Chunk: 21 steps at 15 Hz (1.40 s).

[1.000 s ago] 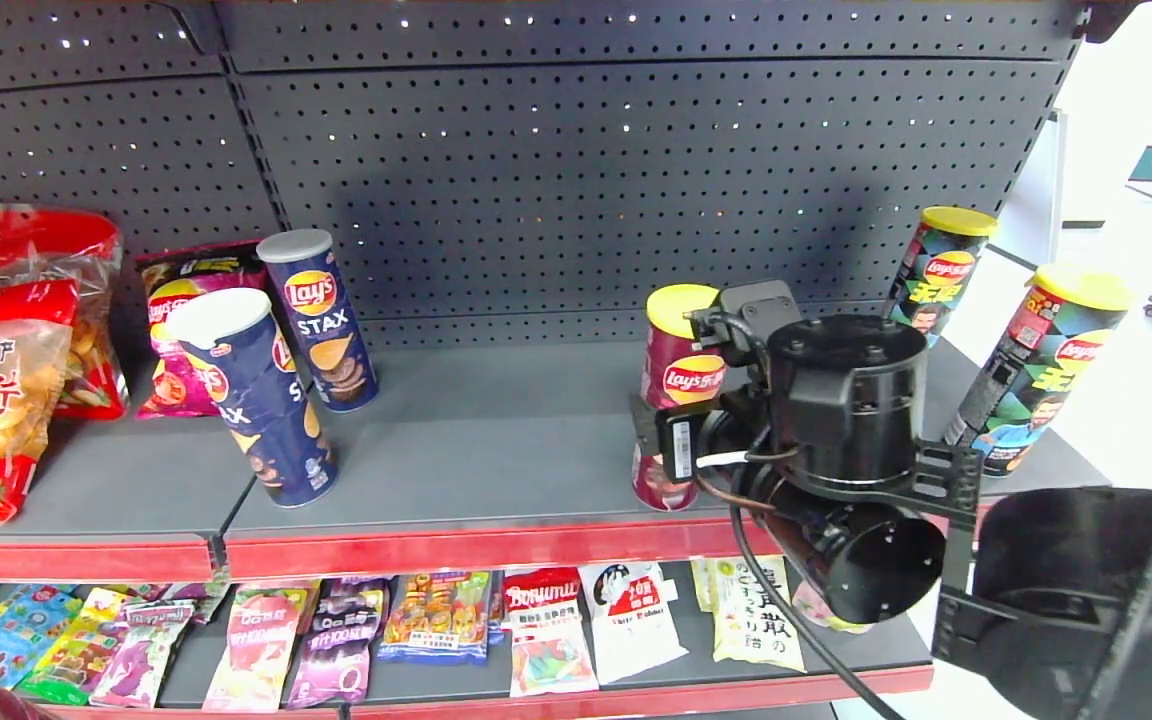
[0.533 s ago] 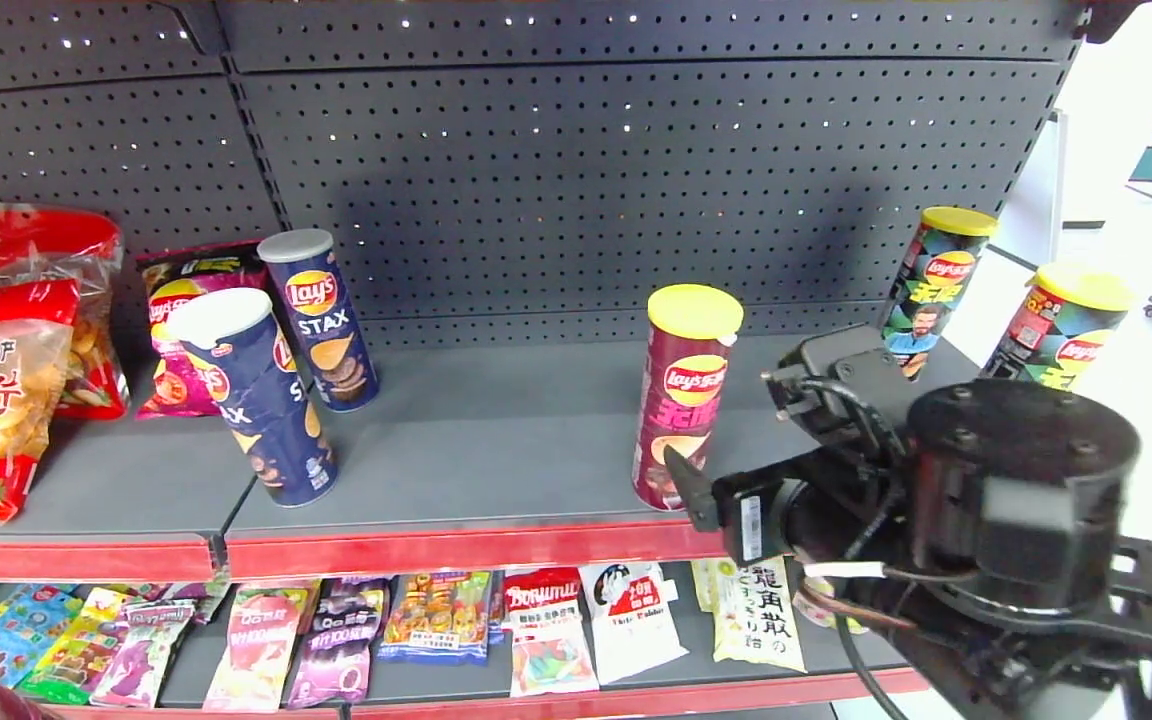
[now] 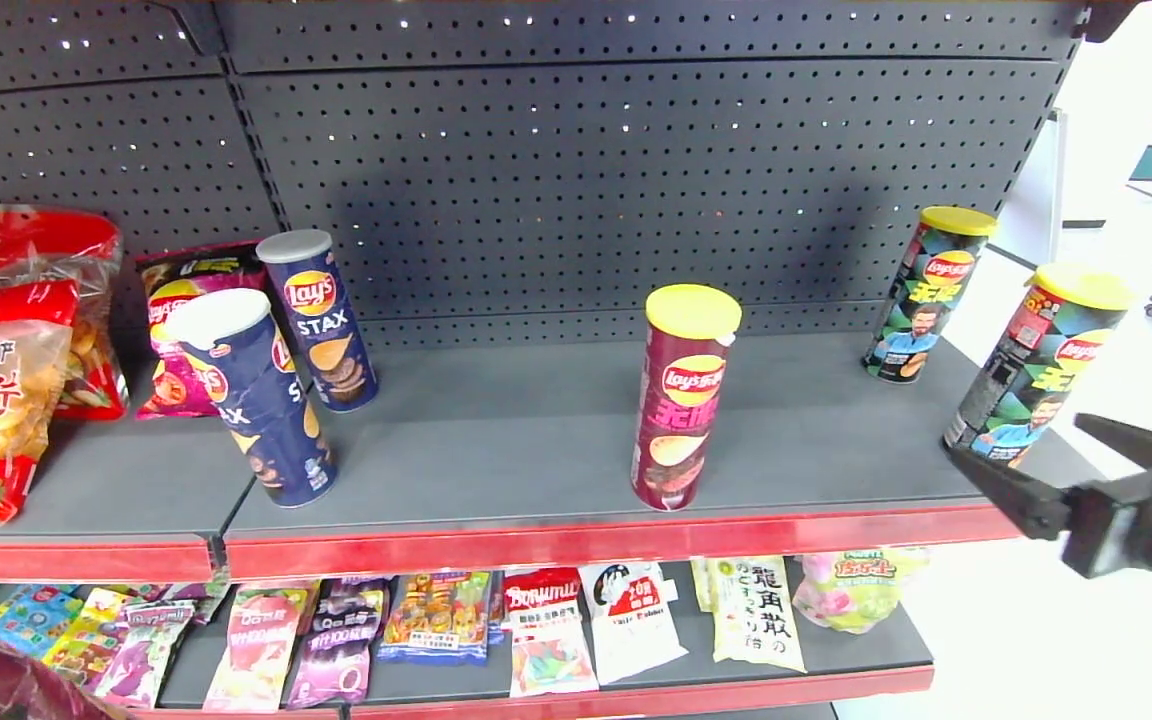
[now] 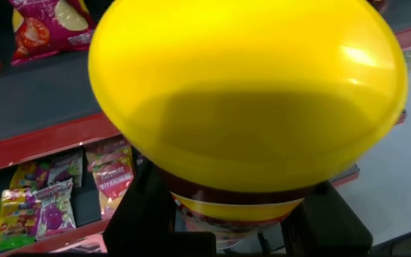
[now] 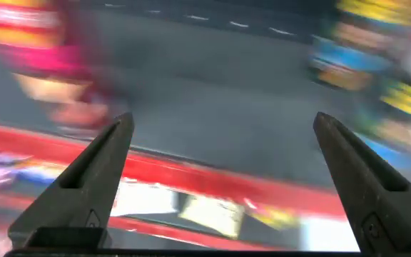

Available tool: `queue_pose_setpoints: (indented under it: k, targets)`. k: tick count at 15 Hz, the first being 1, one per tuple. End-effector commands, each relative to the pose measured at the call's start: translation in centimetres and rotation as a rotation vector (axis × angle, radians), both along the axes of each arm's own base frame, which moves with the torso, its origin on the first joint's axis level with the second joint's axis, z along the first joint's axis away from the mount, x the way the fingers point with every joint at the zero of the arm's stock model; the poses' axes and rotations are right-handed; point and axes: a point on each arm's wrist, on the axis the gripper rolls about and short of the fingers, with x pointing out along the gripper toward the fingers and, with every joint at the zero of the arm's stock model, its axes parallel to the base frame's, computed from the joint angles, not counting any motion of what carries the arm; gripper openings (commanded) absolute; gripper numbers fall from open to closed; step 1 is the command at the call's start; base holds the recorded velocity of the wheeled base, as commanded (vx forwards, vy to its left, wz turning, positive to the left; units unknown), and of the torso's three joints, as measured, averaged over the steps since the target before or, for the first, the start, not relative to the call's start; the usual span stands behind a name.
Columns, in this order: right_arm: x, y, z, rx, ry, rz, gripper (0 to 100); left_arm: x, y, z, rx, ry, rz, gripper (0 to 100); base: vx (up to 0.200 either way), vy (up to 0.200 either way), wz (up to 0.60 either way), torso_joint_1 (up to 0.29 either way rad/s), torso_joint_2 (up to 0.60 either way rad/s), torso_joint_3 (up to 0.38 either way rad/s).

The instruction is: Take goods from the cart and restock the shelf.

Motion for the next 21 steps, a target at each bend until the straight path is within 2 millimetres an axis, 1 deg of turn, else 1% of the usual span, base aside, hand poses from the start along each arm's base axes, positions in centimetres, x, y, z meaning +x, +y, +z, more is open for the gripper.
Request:
queue_pose_setpoints:
  k: [1, 2, 3, 4, 5, 7, 8, 9, 10, 11, 16, 18, 19, 21]
  targets:
    - [-7.6, -3.7, -2.2, -0.009, -0.097, -0.084, 100, 1.0, -0.1, 0.7, 0.001, 0.034, -0.015, 0, 0.000, 0.000, 0.00, 0.000, 0.00, 0.000]
    - [-11.6, -4.0, -3.2, -0.021, -0.047, -0.111, 100, 1.2, -0.1, 1.0, 0.008, 0.034, -0.053, 0, 0.000, 0.000, 0.00, 0.000, 0.00, 0.000]
    - [-13.6, -4.1, -3.5, -0.031, -0.001, -0.159, 100, 1.2, -0.2, 0.9, 0.005, 0.036, -0.073, 0, 0.000, 0.000, 0.00, 0.000, 0.00, 0.000]
    - [-14.8, -4.2, -4.1, -0.036, 0.028, -0.178, 100, 1.2, -0.2, 0.9, 0.002, 0.036, -0.088, 0, 0.000, 0.000, 0.00, 0.000, 0.00, 0.000]
    - [-15.5, -4.2, -5.0, -0.027, 0.015, -0.167, 100, 1.2, -0.2, 0.9, 0.006, 0.032, -0.099, 0, 0.000, 0.000, 0.00, 0.000, 0.00, 0.000]
    - [-16.6, -4.3, -8.5, -0.023, -0.037, -0.158, 100, 1.1, -0.2, 0.8, 0.005, 0.029, -0.106, 0, 0.000, 0.000, 0.00, 0.000, 0.00, 0.000]
    - [-16.5, -4.3, -9.1, -0.022, -0.028, -0.165, 100, 1.1, -0.2, 0.8, 0.005, 0.031, -0.109, 0, 0.000, 0.000, 0.00, 0.000, 0.00, 0.000]
    - [-16.3, -4.2, -9.2, 0.005, -0.049, -0.131, 100, 1.1, -0.2, 0.8, 0.005, 0.030, -0.111, 0, 0.000, 0.000, 0.00, 0.000, 0.00, 0.000]
    - [-16.2, -4.0, -9.3, 0.021, -0.060, -0.054, 100, 1.1, -0.2, 0.8, 0.005, 0.032, -0.109, 0, 0.000, 0.000, 0.00, 0.000, 0.00, 0.000]
    - [-16.1, -3.9, -9.4, 0.028, -0.065, -0.016, 100, 1.1, -0.2, 0.8, 0.005, 0.030, -0.111, 0, 0.000, 0.000, 0.00, 0.000, 0.00, 0.000]
    - [-16.6, -4.0, -9.6, 0.053, -0.135, -0.116, 100, 1.2, -0.2, 1.4, -0.027, -0.019, -0.102, 0, 0.000, 0.000, 0.00, 0.000, 0.00, 0.000]
    - [-16.6, -4.1, -9.6, 0.064, -0.145, -0.194, 100, 1.1, -0.2, 1.4, -0.034, -0.021, -0.101, 0, 0.000, 0.000, 0.00, 0.000, 0.00, 0.000]
    - [-16.5, -4.1, -9.6, 0.086, -0.133, -0.206, 100, 1.1, -0.2, 1.3, -0.039, -0.021, -0.100, 0, 0.000, 0.000, 0.00, 0.000, 0.00, 0.000]
    - [-16.3, -4.1, -9.6, 0.078, -0.113, -0.215, 100, 1.0, -0.2, 1.2, -0.038, -0.023, -0.100, 0, 0.000, 0.000, 0.00, 0.000, 0.00, 0.000]
